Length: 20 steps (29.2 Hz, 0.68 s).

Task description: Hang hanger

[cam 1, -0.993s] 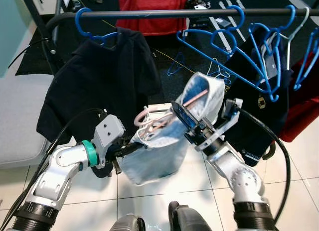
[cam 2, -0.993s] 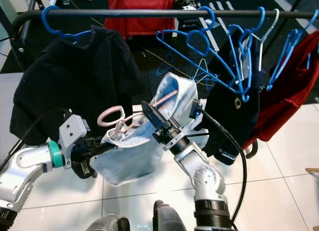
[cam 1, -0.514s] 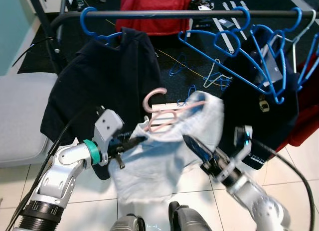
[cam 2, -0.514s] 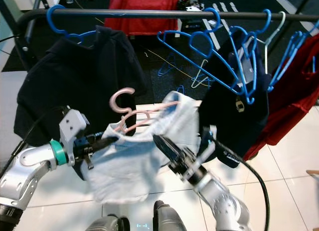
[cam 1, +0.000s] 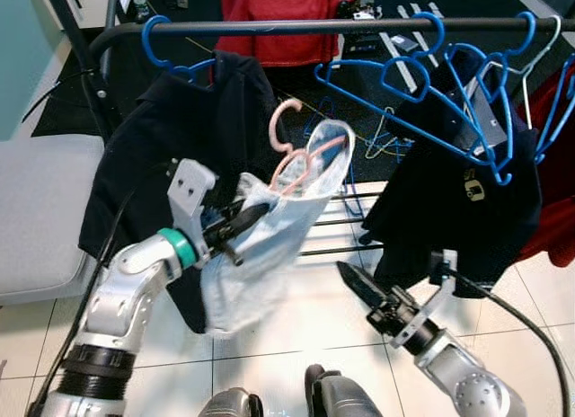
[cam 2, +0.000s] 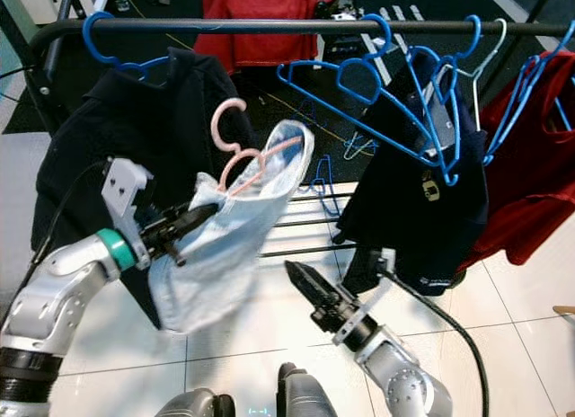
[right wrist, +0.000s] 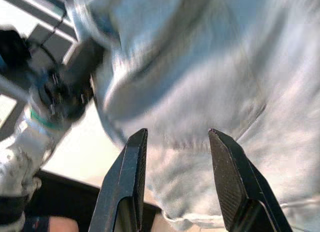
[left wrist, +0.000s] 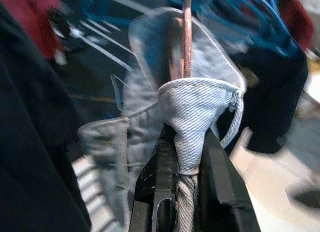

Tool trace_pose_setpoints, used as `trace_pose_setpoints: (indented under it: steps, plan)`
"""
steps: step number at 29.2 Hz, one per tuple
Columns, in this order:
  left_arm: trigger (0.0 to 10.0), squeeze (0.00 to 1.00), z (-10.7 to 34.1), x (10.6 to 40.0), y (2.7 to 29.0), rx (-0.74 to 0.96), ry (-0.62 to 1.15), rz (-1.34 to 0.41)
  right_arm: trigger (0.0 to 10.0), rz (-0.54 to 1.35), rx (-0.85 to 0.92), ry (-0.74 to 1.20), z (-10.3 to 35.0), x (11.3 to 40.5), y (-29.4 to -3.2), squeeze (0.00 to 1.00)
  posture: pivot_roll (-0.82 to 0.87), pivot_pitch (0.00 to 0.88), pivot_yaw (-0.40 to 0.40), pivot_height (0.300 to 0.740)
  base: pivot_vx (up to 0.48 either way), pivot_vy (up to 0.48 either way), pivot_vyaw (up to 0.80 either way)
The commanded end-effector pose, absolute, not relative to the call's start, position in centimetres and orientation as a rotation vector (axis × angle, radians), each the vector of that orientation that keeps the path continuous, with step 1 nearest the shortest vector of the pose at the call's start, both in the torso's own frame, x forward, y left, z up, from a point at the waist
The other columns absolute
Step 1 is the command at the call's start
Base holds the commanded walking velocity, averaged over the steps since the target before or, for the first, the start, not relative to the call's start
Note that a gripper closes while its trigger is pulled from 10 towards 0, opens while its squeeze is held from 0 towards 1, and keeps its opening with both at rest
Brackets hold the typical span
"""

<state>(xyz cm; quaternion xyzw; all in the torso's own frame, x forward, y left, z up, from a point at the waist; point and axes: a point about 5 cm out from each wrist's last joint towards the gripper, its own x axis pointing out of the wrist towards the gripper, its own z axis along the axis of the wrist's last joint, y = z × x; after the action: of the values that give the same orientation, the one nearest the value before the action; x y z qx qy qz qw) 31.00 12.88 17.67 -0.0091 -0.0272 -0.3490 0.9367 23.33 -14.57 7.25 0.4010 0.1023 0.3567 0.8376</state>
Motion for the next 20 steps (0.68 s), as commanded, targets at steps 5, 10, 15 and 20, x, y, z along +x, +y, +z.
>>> trace_pose_setpoints:
  steps: [5,10,15,20]
  plan:
    - [10.0,0.0,21.9,33.5,12.2,-0.025,-0.168,-0.452,10.0,0.852,0.79,0.273,6.4,22.2,-12.0,0.0,-0.06,0.096,0.064,0.74,0.0,0.0,0.0]
    - [10.0,0.0,23.7,35.0,12.6,-0.008,-0.212,-0.33,10.0,0.844,0.743,0.275,6.1,22.2,-11.4,0.0,-0.06,0.095,0.068,0.74,0.0,0.0,0.0]
    - [10.0,0.0,24.3,36.1,12.9,0.015,-0.2,-0.246,10.0,0.775,0.658,0.259,5.9,23.0,-11.7,0.0,-0.07,0.091,0.072,0.74,0.0,0.0,0.0]
    - [10.0,0.0,23.4,36.6,13.0,0.054,-0.147,-0.218,10.0,0.712,0.619,0.24,6.0,23.6,-12.4,0.0,-0.08,0.093,0.076,0.74,0.0,0.0,0.0]
